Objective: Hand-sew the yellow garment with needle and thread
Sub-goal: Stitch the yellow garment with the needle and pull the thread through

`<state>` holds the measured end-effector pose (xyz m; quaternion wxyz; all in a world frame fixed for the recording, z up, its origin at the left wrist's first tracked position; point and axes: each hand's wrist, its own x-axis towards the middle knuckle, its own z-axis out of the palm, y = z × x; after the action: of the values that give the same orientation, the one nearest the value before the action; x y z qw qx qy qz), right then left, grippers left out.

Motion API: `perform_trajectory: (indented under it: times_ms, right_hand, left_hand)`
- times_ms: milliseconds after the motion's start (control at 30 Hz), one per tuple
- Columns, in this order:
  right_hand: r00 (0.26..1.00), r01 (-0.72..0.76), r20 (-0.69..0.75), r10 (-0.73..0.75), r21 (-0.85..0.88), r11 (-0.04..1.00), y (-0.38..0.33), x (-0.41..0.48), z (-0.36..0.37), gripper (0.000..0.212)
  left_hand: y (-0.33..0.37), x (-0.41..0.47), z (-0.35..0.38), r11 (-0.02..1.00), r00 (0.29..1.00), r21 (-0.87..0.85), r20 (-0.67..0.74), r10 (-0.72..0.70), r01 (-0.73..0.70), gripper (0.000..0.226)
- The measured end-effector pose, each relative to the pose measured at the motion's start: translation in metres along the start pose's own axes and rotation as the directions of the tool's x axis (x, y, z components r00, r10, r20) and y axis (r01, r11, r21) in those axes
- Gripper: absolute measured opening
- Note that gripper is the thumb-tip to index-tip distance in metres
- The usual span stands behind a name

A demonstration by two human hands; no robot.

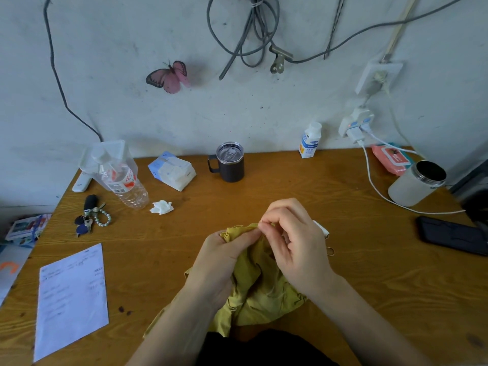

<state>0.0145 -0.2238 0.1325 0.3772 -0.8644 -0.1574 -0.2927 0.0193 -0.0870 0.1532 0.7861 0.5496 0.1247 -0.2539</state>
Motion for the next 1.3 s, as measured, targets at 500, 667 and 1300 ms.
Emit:
perform_trajectory:
  times_ms: [500, 667, 1300]
  right_hand:
    - [0.985, 0.101, -0.139, -0.1, 0.002, 0.995, -0.002, -0.005, 0.015, 0.021]
    - [0.89, -0.377, 0.081, 0.449, 0.683, 0.626, -0.008, 0.023, -0.007, 0.014]
    - [0.246, -0.282, 0.194, 0.95, 0.952, -0.121, 0.086, -0.006, -0.077, 0.022]
  left_hand:
    - [-0.009, 0.01, -0.002, 0.981, 0.984, 0.186, -0.177, -0.015, 0.049, 0.027]
    - [-0.015, 0.007, -0.013, 0.991, 0.971, 0.033, -0.205, -0.124, 0.133, 0.027]
    - [0.011, 0.014, -0.056, 0.977, 0.885, -0.139, -0.458, 0.08, -0.16, 0.015]
